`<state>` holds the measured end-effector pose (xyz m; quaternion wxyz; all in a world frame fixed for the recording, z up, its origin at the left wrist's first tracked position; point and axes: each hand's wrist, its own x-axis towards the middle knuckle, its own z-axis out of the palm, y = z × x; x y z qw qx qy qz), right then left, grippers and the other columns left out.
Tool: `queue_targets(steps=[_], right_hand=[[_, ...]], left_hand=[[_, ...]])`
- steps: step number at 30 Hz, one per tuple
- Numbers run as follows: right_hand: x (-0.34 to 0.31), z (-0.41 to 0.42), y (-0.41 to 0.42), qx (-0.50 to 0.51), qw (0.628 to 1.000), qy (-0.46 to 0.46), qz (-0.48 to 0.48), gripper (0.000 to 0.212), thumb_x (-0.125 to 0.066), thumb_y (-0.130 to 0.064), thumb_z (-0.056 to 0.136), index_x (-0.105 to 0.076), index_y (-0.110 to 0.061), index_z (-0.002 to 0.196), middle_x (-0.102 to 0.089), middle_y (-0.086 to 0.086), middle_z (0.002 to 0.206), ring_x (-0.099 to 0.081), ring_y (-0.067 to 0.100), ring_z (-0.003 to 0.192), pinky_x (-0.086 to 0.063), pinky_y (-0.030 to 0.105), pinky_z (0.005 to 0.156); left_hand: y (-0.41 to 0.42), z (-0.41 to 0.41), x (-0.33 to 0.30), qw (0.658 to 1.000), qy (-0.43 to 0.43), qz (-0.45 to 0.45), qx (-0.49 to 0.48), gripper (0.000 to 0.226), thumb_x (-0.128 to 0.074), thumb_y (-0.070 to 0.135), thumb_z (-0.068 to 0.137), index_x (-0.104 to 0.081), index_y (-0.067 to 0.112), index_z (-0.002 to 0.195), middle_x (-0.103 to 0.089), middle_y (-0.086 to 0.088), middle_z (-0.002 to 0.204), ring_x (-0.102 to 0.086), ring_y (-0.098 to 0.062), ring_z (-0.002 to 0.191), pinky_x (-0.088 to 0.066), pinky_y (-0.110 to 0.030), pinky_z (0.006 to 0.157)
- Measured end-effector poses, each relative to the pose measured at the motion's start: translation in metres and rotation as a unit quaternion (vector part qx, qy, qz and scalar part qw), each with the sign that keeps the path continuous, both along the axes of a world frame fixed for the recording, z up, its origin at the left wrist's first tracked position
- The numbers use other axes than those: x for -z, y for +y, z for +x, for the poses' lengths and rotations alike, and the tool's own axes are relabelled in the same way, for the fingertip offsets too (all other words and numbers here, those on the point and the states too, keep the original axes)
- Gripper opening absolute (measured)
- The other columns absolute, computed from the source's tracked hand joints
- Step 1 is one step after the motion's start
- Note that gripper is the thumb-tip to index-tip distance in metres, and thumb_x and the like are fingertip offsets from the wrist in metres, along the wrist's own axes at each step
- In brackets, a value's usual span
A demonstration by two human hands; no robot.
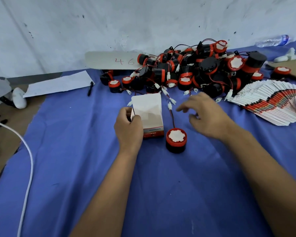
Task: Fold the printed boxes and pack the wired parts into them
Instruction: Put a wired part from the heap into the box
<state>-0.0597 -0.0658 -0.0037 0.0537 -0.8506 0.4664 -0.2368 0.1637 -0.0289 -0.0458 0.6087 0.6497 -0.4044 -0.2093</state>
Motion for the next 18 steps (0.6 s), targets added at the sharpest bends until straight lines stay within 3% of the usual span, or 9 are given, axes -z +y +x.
queue_targets(steps=[2,4,6,8,11,15,18], right_hand=[[0.001,-0.001,0.007,-0.109,0.991,-0.008,0.075,0.069,-0.052,0.017,0.068,-0.073,-0.021,0.121,-0.061,0.0,0.126,-0.045,0.026,0.124,-0.028,0.02,0.105],[-0.002,0.003,0.01,-0.145,0.983,-0.018,0.107,0.079,-0.054,0.016,0.068,-0.068,-0.032,0.128,-0.053,-0.008,0.141,-0.036,0.02,0.135,-0.02,0.012,0.108],[-0.003,0.007,0.014,-0.16,0.977,0.008,0.138,0.074,-0.064,0.008,0.073,-0.066,-0.04,0.129,-0.049,-0.018,0.145,-0.031,0.011,0.139,-0.024,0.025,0.114],[-0.005,0.011,0.018,-0.146,0.976,0.074,0.146,0.059,-0.073,-0.009,0.077,-0.067,-0.044,0.124,-0.05,-0.026,0.142,-0.028,0.005,0.142,-0.018,0.04,0.116],[-0.005,0.019,0.024,-0.142,0.975,0.111,0.13,0.053,-0.084,-0.039,0.075,-0.063,-0.048,0.123,-0.057,-0.027,0.13,-0.031,-0.005,0.134,-0.008,0.034,0.112],[-0.003,0.032,0.031,-0.172,0.969,0.113,0.137,0.08,-0.086,-0.063,0.063,-0.052,-0.052,0.135,-0.056,-0.029,0.114,-0.042,-0.006,0.114,-0.02,0.031,0.108],[-0.001,0.045,0.037,-0.21,0.958,0.082,0.179,0.071,-0.086,-0.066,0.061,-0.06,-0.046,0.125,-0.066,-0.024,0.11,-0.056,0.0,0.106,-0.039,0.029,0.103]], left_hand=[[0.0,0.0,-0.001,1.0,0.002,-0.009,0.0,0.021,-0.045,0.011,0.085,-0.06,0.017,0.098,-0.067,0.009,0.092,-0.061,-0.004,0.081,-0.041,-0.015,0.055],[0.001,0.001,-0.001,1.0,0.006,-0.023,-0.01,0.021,-0.041,0.008,0.081,-0.055,0.019,0.093,-0.063,0.011,0.087,-0.056,0.003,0.074,-0.038,-0.012,0.053],[0.001,0.003,-0.001,0.999,0.008,-0.033,-0.029,0.023,-0.04,0.002,0.083,-0.051,0.019,0.093,-0.06,0.012,0.087,-0.054,0.007,0.073,-0.039,-0.01,0.053],[0.001,0.005,-0.002,0.998,0.012,-0.037,-0.041,0.025,-0.041,-0.001,0.085,-0.051,0.02,0.095,-0.06,0.014,0.09,-0.056,0.003,0.078,-0.041,-0.009,0.054],[0.0,0.007,-0.002,0.998,0.027,-0.038,-0.041,0.021,-0.044,0.003,0.088,-0.052,0.02,0.097,-0.06,0.014,0.092,-0.057,-0.004,0.082,-0.041,-0.008,0.054],[-0.001,0.007,-0.003,0.997,0.048,-0.055,-0.026,0.009,-0.051,0.017,0.092,-0.055,0.019,0.099,-0.062,0.013,0.093,-0.058,-0.002,0.081,-0.042,-0.008,0.054],[-0.002,0.007,-0.003,0.996,0.068,-0.062,-0.011,0.005,-0.051,0.019,0.098,-0.056,0.018,0.1,-0.063,0.009,0.094,-0.059,-0.004,0.081,-0.042,-0.009,0.054]])
